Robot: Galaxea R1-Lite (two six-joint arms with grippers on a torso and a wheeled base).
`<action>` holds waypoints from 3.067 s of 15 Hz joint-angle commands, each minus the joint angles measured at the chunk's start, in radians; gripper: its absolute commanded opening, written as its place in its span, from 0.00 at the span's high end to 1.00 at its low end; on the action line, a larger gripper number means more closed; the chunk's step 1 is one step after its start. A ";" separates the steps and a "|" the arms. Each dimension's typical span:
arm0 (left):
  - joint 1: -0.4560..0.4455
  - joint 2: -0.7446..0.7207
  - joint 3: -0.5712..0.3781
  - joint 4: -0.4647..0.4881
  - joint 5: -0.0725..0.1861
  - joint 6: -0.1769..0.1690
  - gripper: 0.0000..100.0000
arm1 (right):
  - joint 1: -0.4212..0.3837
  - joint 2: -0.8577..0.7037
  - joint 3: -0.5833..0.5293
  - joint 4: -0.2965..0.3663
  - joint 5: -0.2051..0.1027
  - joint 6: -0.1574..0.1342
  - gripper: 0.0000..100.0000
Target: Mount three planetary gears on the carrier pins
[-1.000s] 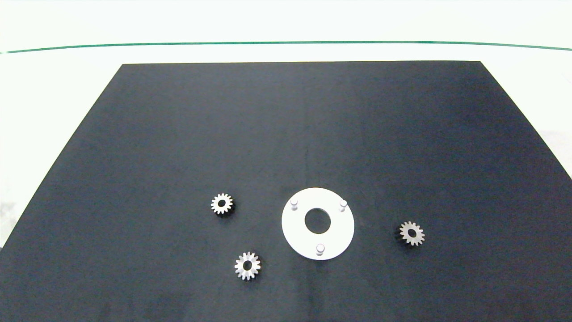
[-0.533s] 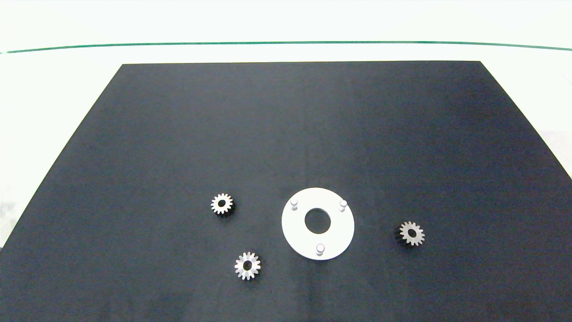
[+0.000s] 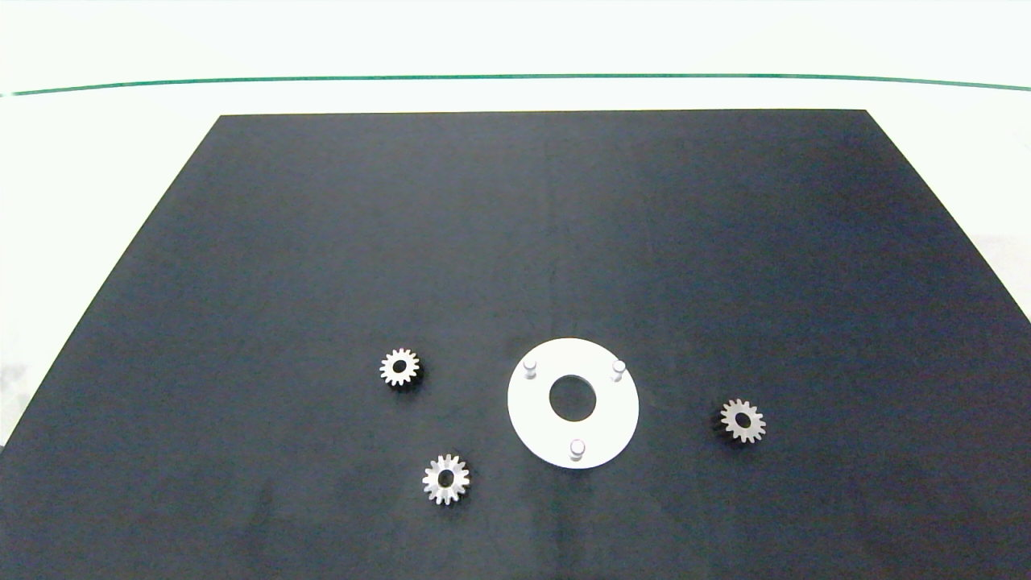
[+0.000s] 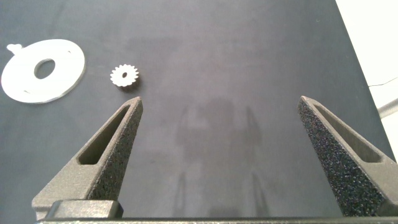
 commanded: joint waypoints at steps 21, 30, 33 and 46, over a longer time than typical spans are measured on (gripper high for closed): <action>-0.001 -0.027 -0.102 0.232 -0.002 0.060 0.00 | 0.353 1.042 -0.217 -0.162 -0.023 -0.245 0.00; -0.001 -0.040 -0.104 0.232 -0.003 0.057 0.00 | 0.428 1.191 -0.291 -0.199 -0.063 -0.239 0.00; 0.000 -0.039 -0.104 0.232 -0.003 0.057 0.00 | 0.428 1.238 -0.311 -0.216 -0.065 -0.237 0.00; -0.001 -0.039 -0.118 0.231 -0.003 0.057 0.00 | 0.430 1.344 -0.346 -0.306 -0.068 -0.231 0.17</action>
